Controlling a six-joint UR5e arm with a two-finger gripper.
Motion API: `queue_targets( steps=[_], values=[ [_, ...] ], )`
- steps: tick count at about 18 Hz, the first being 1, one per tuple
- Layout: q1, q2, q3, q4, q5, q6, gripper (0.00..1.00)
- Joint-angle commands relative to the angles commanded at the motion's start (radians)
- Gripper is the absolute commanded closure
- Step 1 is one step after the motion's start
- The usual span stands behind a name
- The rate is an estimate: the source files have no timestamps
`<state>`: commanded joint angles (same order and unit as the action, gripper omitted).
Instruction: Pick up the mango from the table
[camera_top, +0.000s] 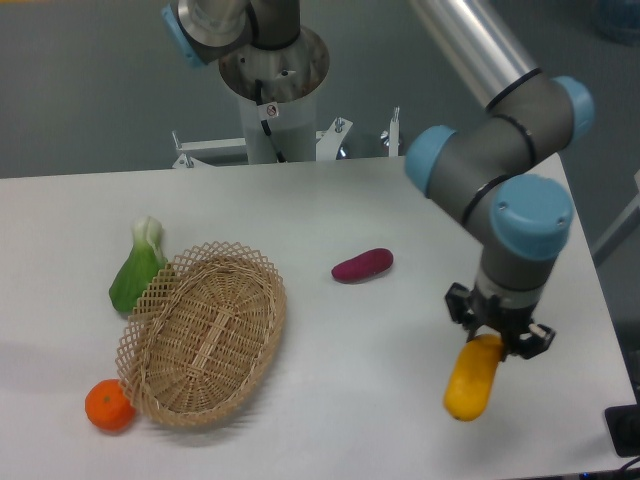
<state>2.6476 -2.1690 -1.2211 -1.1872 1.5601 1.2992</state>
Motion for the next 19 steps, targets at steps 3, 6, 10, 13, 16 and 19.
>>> queue_targets(
  steps=[3,6,10,13,16,19],
  values=[
    [0.002,-0.006,0.011,-0.009,0.006,0.000,0.73],
    [0.006,-0.008,0.012,-0.011,0.003,0.002,0.73],
    [0.015,-0.008,0.015,-0.015,0.005,0.000,0.73],
    [0.015,-0.008,0.012,-0.014,0.006,0.000,0.73],
    [0.015,-0.006,0.011,-0.012,0.006,0.000,0.73],
    [0.015,-0.006,0.011,-0.012,0.006,0.000,0.73]
  ],
)
